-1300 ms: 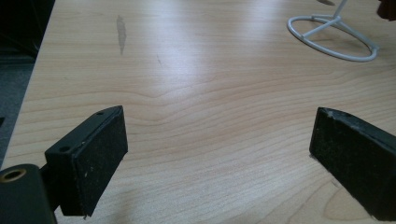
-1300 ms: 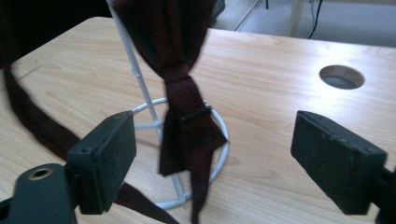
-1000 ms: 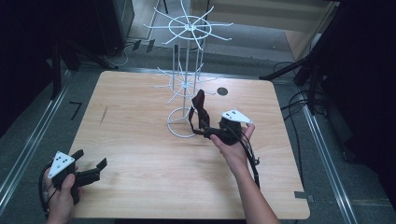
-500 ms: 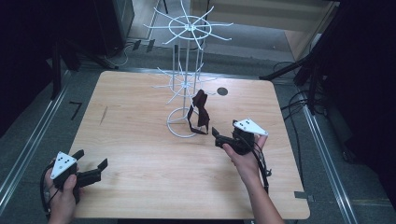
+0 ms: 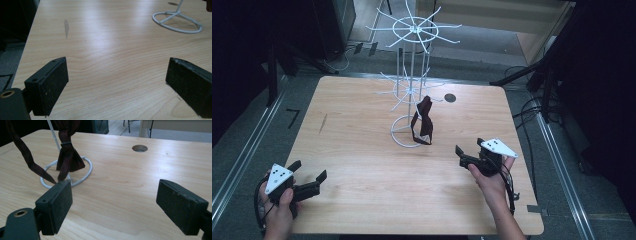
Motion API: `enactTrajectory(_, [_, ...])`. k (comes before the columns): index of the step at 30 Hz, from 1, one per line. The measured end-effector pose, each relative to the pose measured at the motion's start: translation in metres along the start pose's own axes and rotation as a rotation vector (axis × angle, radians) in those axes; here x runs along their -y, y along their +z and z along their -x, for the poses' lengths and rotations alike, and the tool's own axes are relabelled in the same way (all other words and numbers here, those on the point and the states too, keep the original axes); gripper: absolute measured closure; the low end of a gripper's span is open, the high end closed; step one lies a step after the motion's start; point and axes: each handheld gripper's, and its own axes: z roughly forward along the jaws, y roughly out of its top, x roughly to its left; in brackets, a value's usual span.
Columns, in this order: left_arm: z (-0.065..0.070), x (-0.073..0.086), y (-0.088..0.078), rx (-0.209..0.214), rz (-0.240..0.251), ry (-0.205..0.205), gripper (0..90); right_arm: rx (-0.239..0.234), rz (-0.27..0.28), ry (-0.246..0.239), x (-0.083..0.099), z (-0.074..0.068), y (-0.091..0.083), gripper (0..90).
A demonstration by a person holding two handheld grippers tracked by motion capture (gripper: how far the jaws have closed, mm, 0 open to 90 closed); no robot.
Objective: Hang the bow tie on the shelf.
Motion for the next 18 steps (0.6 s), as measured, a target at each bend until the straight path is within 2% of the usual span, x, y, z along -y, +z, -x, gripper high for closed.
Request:
enactTrajectory(7, [-0.003, 0.001, -0.002, 0.016, 0.020, -0.027, 4.8, 0.006, -0.026, -0.008, 0.017, 0.010, -0.012, 13.6])
enactTrajectory(18, [-0.004, 0.001, -0.002, 0.019, 0.014, -0.031, 4.8, 0.022, -0.030, 0.019, 0.033, 0.024, -0.031, 13.6])
